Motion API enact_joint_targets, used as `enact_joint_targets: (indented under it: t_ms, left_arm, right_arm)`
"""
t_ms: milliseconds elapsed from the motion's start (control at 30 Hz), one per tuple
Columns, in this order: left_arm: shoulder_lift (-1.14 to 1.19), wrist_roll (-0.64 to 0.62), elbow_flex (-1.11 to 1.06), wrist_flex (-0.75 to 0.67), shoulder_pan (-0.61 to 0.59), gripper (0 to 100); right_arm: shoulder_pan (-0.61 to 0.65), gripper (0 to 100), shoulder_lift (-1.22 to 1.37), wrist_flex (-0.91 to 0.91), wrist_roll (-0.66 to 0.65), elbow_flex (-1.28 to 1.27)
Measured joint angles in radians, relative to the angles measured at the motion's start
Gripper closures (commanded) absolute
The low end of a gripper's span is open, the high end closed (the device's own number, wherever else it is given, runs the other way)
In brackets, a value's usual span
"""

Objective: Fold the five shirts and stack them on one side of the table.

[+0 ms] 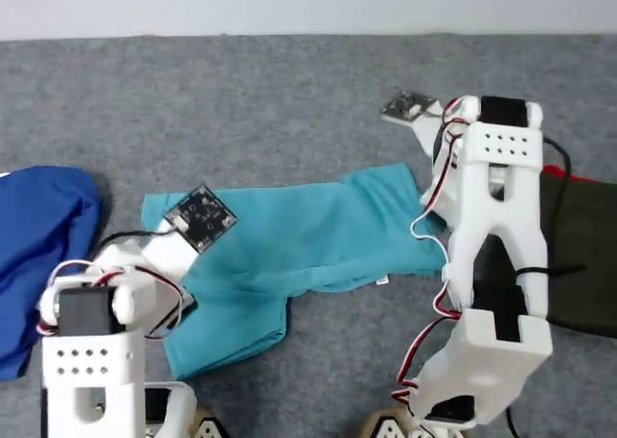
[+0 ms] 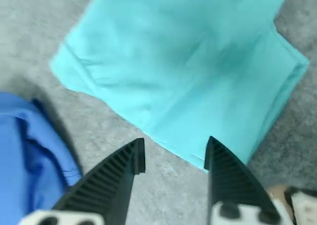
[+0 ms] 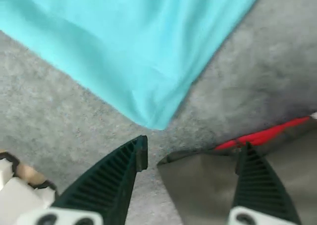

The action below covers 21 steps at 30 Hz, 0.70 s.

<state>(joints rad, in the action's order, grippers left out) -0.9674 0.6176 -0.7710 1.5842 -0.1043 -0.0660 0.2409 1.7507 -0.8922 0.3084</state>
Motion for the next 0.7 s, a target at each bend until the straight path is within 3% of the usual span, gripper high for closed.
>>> enact_joint_targets:
  t_ms: [167,267,400,700]
  left_arm:
    - [0.028,-0.146,-0.029,-0.242,-0.025,98]
    - [0.138,-0.199,-0.046,-0.368,-0.023,98]
    - [0.338,-0.245,-0.017,-0.448,-0.023,99]
    - [0.829,-0.330,0.288,-0.503,-0.023,99]
  right_arm:
    - [0.026,91.6,0.018,-0.110,0.106,0.046]
    - [0.054,97.2,0.071,-0.219,0.233,0.057]
    - [0.104,99.0,0.137,-0.319,0.333,0.060]
    - [0.155,99.0,0.290,-0.434,0.356,0.061]
